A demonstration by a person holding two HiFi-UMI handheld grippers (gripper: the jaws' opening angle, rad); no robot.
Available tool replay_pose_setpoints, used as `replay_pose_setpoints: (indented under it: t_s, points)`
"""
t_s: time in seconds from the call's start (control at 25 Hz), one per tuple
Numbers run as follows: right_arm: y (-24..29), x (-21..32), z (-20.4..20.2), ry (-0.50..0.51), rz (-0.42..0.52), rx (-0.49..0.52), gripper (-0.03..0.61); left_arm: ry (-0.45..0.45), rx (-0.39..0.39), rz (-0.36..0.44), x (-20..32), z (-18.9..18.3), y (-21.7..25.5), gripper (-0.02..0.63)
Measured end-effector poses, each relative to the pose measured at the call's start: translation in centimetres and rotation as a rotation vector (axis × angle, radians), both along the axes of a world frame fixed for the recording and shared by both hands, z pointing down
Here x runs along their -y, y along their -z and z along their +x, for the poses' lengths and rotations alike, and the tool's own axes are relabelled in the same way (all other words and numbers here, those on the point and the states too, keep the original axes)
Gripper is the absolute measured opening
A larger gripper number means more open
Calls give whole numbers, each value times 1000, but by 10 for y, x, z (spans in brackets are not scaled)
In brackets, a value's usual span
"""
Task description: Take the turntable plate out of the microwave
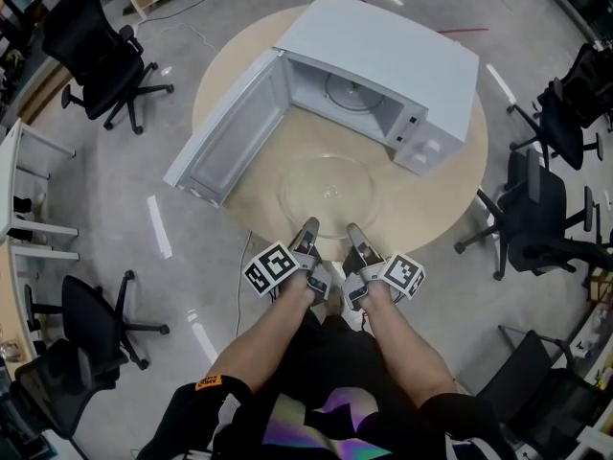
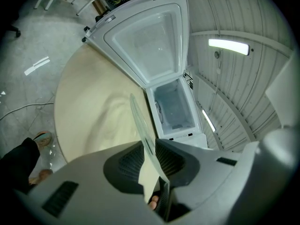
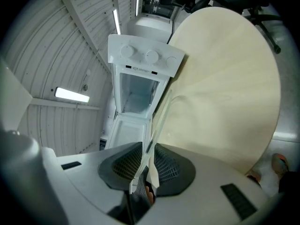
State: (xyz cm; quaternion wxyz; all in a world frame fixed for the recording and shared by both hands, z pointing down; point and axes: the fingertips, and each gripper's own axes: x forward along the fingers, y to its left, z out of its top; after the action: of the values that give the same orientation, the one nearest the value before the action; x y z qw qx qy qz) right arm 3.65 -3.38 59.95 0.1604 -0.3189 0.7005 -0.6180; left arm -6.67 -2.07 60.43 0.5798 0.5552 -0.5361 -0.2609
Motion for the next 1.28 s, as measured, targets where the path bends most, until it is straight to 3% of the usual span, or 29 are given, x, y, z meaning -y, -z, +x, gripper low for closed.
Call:
replay_pose_setpoints:
  t_s: [0.48,0.76,1.28]
  points:
    - [-37,7,4,-8,-122,-79,77,-109,63,-105,4,5,-31,115]
    - [-59,6,10,17,-241,-168,77,-191,94,-211,1,13,-49,126]
    - [-76,1,24,79,-330,-352,77,-279,98,-356,-5,20,-70,143]
